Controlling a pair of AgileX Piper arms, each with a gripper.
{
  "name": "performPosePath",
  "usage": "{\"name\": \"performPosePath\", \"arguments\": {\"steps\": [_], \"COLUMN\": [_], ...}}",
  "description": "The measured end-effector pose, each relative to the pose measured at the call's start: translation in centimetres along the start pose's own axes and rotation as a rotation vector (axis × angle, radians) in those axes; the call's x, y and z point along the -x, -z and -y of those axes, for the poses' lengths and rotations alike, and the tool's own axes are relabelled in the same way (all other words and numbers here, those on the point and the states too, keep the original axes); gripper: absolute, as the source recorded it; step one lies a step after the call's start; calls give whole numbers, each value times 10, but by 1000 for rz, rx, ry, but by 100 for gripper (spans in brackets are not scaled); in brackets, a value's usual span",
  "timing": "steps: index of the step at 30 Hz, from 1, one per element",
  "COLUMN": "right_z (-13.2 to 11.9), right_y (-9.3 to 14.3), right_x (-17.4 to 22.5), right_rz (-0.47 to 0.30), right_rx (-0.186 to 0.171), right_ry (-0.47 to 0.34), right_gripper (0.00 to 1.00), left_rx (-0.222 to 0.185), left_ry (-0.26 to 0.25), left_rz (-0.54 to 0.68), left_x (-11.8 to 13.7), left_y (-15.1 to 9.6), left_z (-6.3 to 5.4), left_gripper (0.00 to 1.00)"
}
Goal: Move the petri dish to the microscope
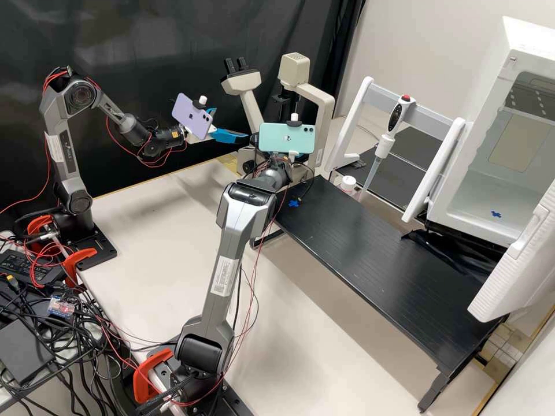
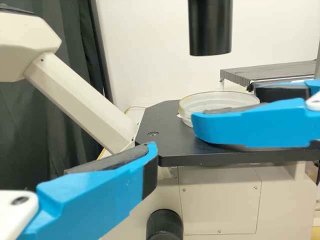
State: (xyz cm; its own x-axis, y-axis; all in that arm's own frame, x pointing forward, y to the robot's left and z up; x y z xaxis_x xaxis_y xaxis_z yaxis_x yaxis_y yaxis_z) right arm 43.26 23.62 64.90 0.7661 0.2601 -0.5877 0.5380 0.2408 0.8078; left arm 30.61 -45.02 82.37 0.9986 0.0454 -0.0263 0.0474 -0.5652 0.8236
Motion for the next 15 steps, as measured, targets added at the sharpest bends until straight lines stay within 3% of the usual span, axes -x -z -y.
{"name": "performPosePath", "arguments": {"steps": [6,9,13,15], "right_z": [1,0,11,16], "right_y": [3,8,18,25], "right_x": [33,60,101,125], "right_rz": [-23,-22,-73,-111], "right_rx": [2,44,64,96], "right_ry": [-43,-68,-110,-130], "right_gripper": [100,100,100,100], "left_rx": [0,0,0,0], "left_ry": [0,0,0,0], "left_rz": [0,0,0,0], "left_x": [0,0,0,0], "left_y": [0,0,0,0], "left_z": [0,0,0,0], "left_gripper": [100,100,100,100]}}
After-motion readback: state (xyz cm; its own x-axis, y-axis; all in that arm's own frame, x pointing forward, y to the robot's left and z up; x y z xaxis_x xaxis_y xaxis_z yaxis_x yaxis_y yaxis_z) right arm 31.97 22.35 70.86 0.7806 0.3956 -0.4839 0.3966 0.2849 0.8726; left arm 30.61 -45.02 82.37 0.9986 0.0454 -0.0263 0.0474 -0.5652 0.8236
